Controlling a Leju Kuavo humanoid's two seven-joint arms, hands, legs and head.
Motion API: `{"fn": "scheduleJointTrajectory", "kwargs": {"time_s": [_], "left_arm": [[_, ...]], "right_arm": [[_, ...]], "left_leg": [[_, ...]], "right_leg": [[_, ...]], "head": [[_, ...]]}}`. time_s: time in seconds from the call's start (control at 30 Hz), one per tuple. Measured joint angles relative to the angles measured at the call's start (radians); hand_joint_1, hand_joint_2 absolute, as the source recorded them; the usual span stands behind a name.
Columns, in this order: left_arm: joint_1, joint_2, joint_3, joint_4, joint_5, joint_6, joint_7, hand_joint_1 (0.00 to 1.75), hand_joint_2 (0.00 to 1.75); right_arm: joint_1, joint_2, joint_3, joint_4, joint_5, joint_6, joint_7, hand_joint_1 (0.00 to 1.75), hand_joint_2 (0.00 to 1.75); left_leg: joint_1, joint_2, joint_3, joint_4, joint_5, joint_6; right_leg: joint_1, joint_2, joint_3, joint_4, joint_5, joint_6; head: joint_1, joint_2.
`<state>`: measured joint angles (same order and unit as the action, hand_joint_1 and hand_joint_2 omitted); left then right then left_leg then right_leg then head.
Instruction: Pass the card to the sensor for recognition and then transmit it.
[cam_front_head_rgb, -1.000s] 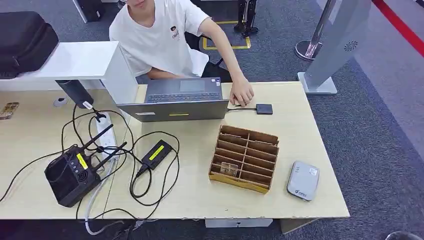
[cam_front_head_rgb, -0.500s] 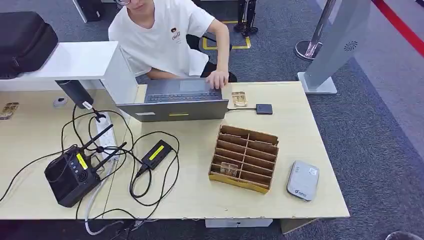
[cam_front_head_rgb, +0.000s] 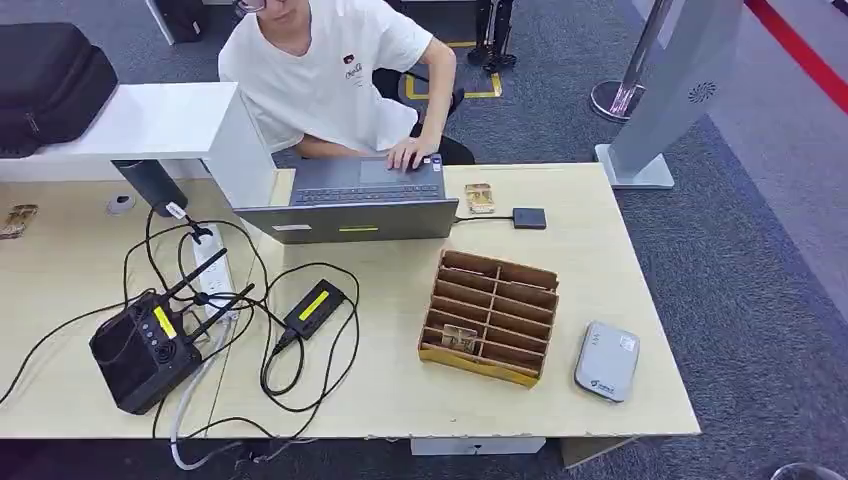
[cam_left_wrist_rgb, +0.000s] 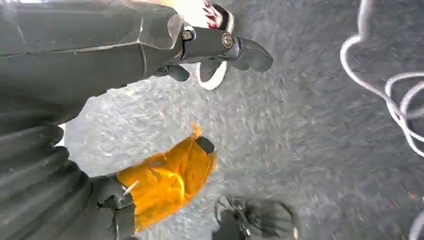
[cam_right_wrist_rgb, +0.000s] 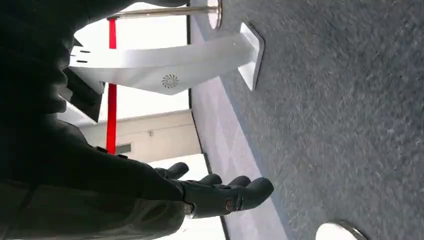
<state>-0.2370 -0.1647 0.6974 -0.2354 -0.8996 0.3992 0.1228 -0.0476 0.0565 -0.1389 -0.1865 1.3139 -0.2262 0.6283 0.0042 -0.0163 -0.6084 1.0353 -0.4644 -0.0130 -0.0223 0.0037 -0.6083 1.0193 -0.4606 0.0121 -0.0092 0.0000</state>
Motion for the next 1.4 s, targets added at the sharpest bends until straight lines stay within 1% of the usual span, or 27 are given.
{"fn": "scheduleJointTrajectory", "kwargs": {"time_s": [0.03,0.07,0.17,0.23,0.3,0.33,0.47,0.87,0.9,0.93,0.97,1.0,1.03,1.07,1.1,1.13,1.17,1.2,1.23,1.27,1.3,1.33,1.37,1.4], "left_arm": [[0.005,-0.008,-0.002,0.000,0.019,-0.024,0.001,0.00,1.75],[0.008,-0.012,-0.002,0.000,0.039,-0.065,0.011,0.00,1.75],[0.013,-0.013,0.000,0.000,0.122,-0.269,0.069,0.00,1.75],[0.014,-0.007,0.011,0.000,0.173,-0.400,0.110,0.00,1.75],[0.015,0.004,0.022,0.000,0.206,-0.501,0.141,0.00,1.75],[0.015,0.010,0.025,0.000,0.211,-0.527,0.151,0.00,1.75],[0.017,0.024,0.036,0.000,0.218,-0.541,0.161,0.00,1.75],[0.018,0.034,0.040,0.000,0.218,-0.538,0.164,0.00,1.75],[0.018,0.035,0.040,0.000,0.206,-0.510,0.157,0.00,1.75],[0.020,0.034,0.038,-0.001,0.181,-0.435,0.128,0.00,1.75],[0.023,0.026,0.029,-0.006,0.156,-0.315,0.075,0.00,1.75],[0.026,0.011,0.017,-0.011,0.137,-0.175,0.013,0.00,1.75],[0.029,-0.004,0.007,-0.014,0.127,-0.002,-0.062,0.00,1.75],[0.030,-0.014,-0.003,-0.015,0.126,0.127,-0.124,0.00,1.75],[0.034,-0.026,-0.012,-0.016,0.127,0.222,-0.171,0.00,1.75],[0.035,-0.035,-0.020,-0.016,0.130,0.265,-0.195,0.00,1.75],[0.036,-0.044,-0.025,-0.016,0.144,0.245,-0.196,0.00,1.75],[0.036,-0.049,-0.028,-0.016,0.166,0.172,-0.180,0.00,1.75],[0.038,-0.050,-0.028,-0.016,0.194,0.047,-0.141,0.00,1.75],[0.038,-0.048,-0.028,-0.016,0.225,-0.097,-0.089,0.00,1.75],[0.038,-0.038,-0.027,-0.016,0.262,-0.267,-0.026,0.00,1.75],[0.038,-0.027,-0.027,-0.016,0.285,-0.384,0.014,0.00,1.75],[0.038,-0.018,-0.027,-0.016,0.303,-0.474,0.038,0.00,1.75],[0.038,-0.010,-0.027,-0.016,0.307,-0.506,0.050,0.00,1.75]], "right_arm": [[-0.001,0.000,-0.013,0.000,0.012,0.017,0.000,0.00,1.75],[0.000,0.000,-0.021,0.000,0.020,0.031,0.000,0.00,1.75],[-0.001,0.000,-0.040,-0.001,0.032,0.074,-0.010,0.00,1.75],[-0.002,0.000,-0.051,-0.001,0.023,0.124,-0.044,0.00,1.75],[-0.003,0.000,-0.064,-0.001,0.014,0.175,-0.058,0.00,1.75],[-0.002,0.000,-0.070,-0.001,0.011,0.190,-0.058,0.00,1.75],[-0.003,0.002,-0.083,-0.001,0.008,0.203,-0.060,0.00,1.75],[-0.004,0.003,-0.096,-0.001,0.008,0.205,-0.060,0.00,1.75],[-0.004,0.003,-0.097,-0.001,0.011,0.200,-0.056,0.00,1.75],[-0.003,0.003,-0.098,-0.003,0.013,0.170,-0.039,0.00,1.75],[-0.002,0.003,-0.101,-0.003,0.013,0.113,-0.018,0.00,1.75],[-0.001,0.003,-0.106,-0.003,0.014,0.050,-0.011,0.00,1.75],[0.000,0.003,-0.112,-0.004,0.016,-0.027,-0.007,0.00,1.75],[0.000,0.001,-0.119,-0.005,0.016,-0.091,-0.006,0.00,1.75],[0.000,-0.002,-0.127,-0.006,0.016,-0.139,-0.006,0.00,1.75],[0.000,-0.002,-0.136,-0.006,0.013,-0.155,-0.007,0.00,1.75],[-0.001,-0.004,-0.146,-0.007,0.004,-0.140,-0.011,0.00,1.75],[-0.002,-0.004,-0.158,-0.006,-0.008,-0.102,-0.030,0.00,1.75],[-0.001,-0.004,-0.169,-0.006,-0.021,-0.031,-0.066,0.00,1.75],[-0.001,-0.003,-0.178,-0.006,-0.029,0.049,-0.113,0.00,1.75],[0.000,-0.002,-0.185,-0.006,-0.035,0.133,-0.163,0.00,1.75],[0.001,0.002,-0.190,-0.006,-0.043,0.194,-0.199,0.00,1.75],[0.001,0.007,-0.198,-0.005,-0.052,0.237,-0.221,0.00,1.75],[0.001,0.012,-0.206,-0.005,-0.060,0.256,-0.229,0.00,1.75]], "left_leg": [[0.000,0.000,0.000,0.000,0.000,0.000],[0.000,0.000,0.000,0.000,0.000,0.000],[0.000,0.000,0.000,0.000,-0.001,-0.001],[0.001,0.000,0.000,0.000,-0.001,-0.001],[0.001,0.000,0.000,0.000,-0.001,-0.001],[0.001,0.000,0.000,0.000,-0.001,-0.001],[0.001,0.000,0.001,0.000,-0.001,-0.001],[0.001,0.000,0.001,0.000,-0.001,-0.001],[0.001,0.000,0.001,0.000,-0.001,-0.001],[0.001,0.000,0.001,0.000,-0.001,-0.001],[0.001,0.000,0.001,0.000,-0.001,-0.001],[0.001,0.000,0.001,0.000,-0.001,-0.001],[0.000,0.000,0.001,0.000,-0.001,-0.001],[0.000,0.000,0.001,0.000,-0.001,-0.001],[0.000,0.000,0.001,0.000,-0.001,-0.001],[0.000,0.000,0.001,0.000,-0.001,-0.001],[0.000,0.000,0.001,0.000,-0.001,-0.001],[0.000,0.000,0.001,0.000,-0.001,-0.001],[0.000,0.000,0.001,0.000,-0.001,-0.001],[0.000,0.000,0.001,0.000,-0.001,-0.001],[0.000,0.000,0.001,0.000,-0.001,-0.001],[0.000,0.001,0.001,0.000,-0.001,-0.002],[0.000,0.001,0.001,0.000,-0.002,-0.002],[0.001,0.002,0.002,0.000,-0.002,-0.002]], "right_leg": [[0.000,0.000,0.000,0.000,0.000,0.000],[0.000,0.000,0.000,0.000,0.000,0.000],[0.000,0.000,0.000,0.000,0.000,0.000],[0.000,0.000,0.000,0.000,0.000,0.000],[0.000,0.000,0.000,0.000,0.000,0.000],[0.001,0.000,0.000,0.000,0.000,0.000],[0.001,0.000,0.000,0.001,0.000,-0.001],[0.000,0.000,0.000,0.000,0.000,-0.001],[0.000,0.000,0.000,0.000,0.000,-0.001],[0.000,0.000,0.000,0.000,0.000,-0.001],[0.000,0.000,0.000,0.000,0.000,-0.001],[0.000,0.000,0.000,0.000,0.000,-0.001],[0.000,0.000,0.000,0.000,0.000,-0.001],[0.000,0.000,0.000,0.000,0.000,-0.001],[0.000,0.000,0.000,0.000,0.000,0.000],[0.000,0.000,0.000,0.000,0.000,0.000],[0.000,0.000,0.001,0.000,0.000,0.000],[0.000,0.000,0.001,0.000,0.000,0.000],[0.000,0.000,0.001,0.000,0.000,0.000],[0.000,0.000,0.001,0.000,0.000,0.000],[0.000,0.000,0.001,0.000,0.000,0.000],[0.000,0.000,0.000,0.000,0.000,0.000],[0.000,0.001,0.000,0.000,0.000,-0.001],[0.000,0.002,0.000,0.000,0.000,-0.001]], "head": [[0.000,0.000],[0.000,0.000],[0.000,0.000],[-0.001,0.000],[-0.001,0.000],[0.000,0.000],[-0.001,0.000],[-0.001,0.000],[0.000,0.000],[0.000,0.000],[-0.001,0.000],[0.000,0.000],[-0.001,0.000],[0.000,0.000],[-0.001,0.000],[-0.001,0.000],[0.000,0.000],[-0.001,0.000],[0.000,0.000],[0.000,0.000],[0.000,0.000],[0.000,0.000],[0.000,0.000],[-0.001,0.000]]}}
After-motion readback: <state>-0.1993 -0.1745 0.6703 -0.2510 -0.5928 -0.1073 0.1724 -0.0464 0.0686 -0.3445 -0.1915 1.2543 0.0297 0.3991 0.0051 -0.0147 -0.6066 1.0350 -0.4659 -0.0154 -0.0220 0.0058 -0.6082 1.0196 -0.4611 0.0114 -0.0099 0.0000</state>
